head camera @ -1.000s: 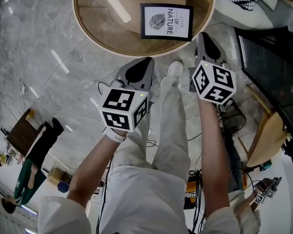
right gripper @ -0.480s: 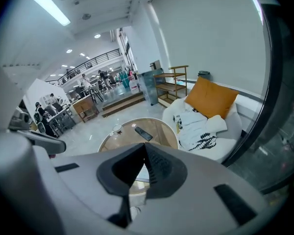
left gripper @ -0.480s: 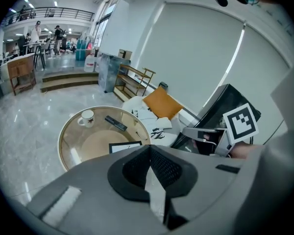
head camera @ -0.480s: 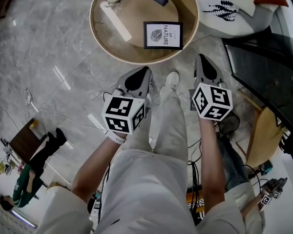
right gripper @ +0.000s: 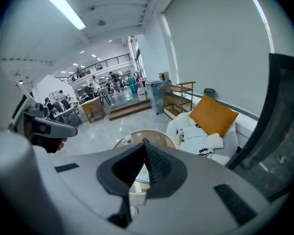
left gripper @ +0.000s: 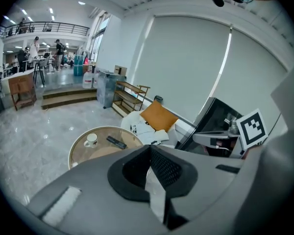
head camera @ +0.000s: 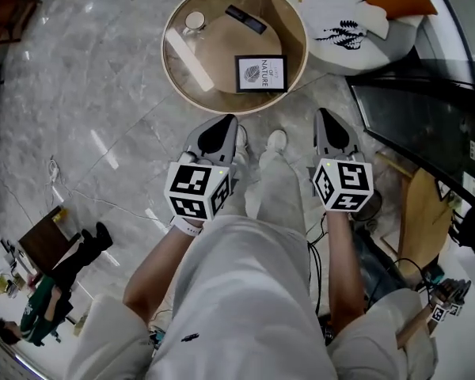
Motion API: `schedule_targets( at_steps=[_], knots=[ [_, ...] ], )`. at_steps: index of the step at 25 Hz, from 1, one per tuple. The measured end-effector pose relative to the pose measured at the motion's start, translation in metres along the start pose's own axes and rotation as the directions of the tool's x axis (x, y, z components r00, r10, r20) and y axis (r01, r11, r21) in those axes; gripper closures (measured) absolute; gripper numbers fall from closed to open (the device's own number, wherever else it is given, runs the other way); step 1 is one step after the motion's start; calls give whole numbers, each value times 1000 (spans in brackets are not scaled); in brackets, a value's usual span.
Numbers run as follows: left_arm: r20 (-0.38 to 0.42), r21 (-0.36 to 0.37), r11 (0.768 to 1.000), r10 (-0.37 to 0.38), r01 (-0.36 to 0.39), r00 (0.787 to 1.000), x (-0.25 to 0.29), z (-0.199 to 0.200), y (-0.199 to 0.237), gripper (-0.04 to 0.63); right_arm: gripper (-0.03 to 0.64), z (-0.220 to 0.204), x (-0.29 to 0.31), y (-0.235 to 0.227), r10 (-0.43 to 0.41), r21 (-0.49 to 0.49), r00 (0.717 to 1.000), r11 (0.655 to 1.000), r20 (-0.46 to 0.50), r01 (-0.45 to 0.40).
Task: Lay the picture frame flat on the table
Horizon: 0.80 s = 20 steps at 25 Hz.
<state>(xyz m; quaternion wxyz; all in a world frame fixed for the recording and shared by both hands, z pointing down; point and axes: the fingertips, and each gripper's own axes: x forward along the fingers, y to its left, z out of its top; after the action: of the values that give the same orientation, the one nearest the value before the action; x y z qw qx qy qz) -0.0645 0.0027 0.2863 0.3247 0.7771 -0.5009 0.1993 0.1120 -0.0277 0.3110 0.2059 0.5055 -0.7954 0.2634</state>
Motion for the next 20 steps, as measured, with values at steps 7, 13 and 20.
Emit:
schedule_targets(
  at_steps=[7, 13, 20],
  knots=[
    [84, 45, 999, -13, 10, 996, -47, 41, -20, 592, 611, 34, -48, 21, 15, 19, 1000, 1000, 20, -15],
    [124, 79, 996, -38, 29, 992, -77, 60, -30, 591, 611, 61, -86, 38, -5, 13, 996, 1000, 88, 4],
    [172, 117, 992, -63, 43, 983, -100, 79, -43, 591, 611, 83, -117, 49, -24, -28, 988, 999, 154, 29]
  ],
)
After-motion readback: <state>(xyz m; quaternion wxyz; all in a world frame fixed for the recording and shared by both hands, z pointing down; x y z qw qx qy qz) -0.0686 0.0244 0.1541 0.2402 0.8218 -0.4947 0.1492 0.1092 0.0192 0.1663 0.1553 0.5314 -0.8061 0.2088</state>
